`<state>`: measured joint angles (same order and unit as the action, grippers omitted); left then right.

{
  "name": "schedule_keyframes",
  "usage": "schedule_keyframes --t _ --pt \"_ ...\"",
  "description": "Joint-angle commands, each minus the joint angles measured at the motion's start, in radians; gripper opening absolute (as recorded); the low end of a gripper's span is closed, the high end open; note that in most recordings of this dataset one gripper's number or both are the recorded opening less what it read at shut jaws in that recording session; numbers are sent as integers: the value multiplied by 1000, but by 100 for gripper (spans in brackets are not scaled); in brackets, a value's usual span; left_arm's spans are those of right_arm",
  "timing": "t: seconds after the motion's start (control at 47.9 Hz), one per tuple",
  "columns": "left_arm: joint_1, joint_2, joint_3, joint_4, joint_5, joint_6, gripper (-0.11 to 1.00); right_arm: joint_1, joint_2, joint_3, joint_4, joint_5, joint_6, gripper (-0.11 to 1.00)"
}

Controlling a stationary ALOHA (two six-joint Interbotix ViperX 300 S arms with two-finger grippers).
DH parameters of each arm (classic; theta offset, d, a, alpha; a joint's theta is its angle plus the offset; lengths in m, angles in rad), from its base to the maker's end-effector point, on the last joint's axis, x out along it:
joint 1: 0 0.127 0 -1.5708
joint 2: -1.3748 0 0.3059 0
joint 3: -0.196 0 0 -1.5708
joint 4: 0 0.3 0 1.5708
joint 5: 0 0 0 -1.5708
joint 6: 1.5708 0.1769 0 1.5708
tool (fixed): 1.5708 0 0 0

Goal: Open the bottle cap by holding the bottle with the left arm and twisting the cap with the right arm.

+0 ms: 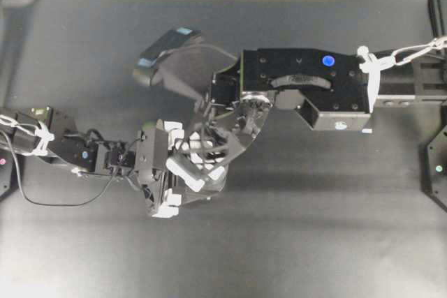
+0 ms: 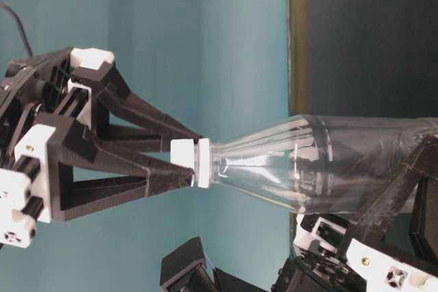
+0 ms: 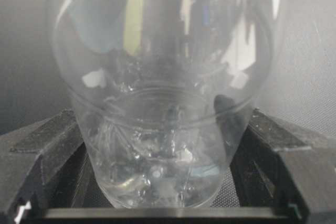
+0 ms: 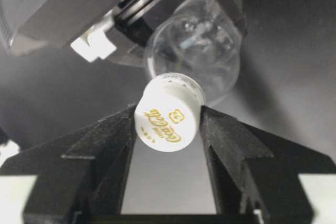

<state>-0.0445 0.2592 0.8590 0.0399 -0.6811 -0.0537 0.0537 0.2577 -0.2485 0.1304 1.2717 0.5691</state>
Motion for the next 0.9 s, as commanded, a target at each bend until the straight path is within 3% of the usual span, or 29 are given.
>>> schedule_keyframes --t 0.0,0.605,0.793,0.876 --pt "-12 3 3 5 6 2 82 -3 2 -17 0 6 -101 37" --pt "-12 2 12 5 6 2 82 3 18 -52 0 86 -867 37" --pt "-12 2 12 5 6 2 82 21 20 -49 -3 86 -1014 37" --pt "-12 2 14 5 6 2 82 25 20 -49 -3 89 -1029 37"
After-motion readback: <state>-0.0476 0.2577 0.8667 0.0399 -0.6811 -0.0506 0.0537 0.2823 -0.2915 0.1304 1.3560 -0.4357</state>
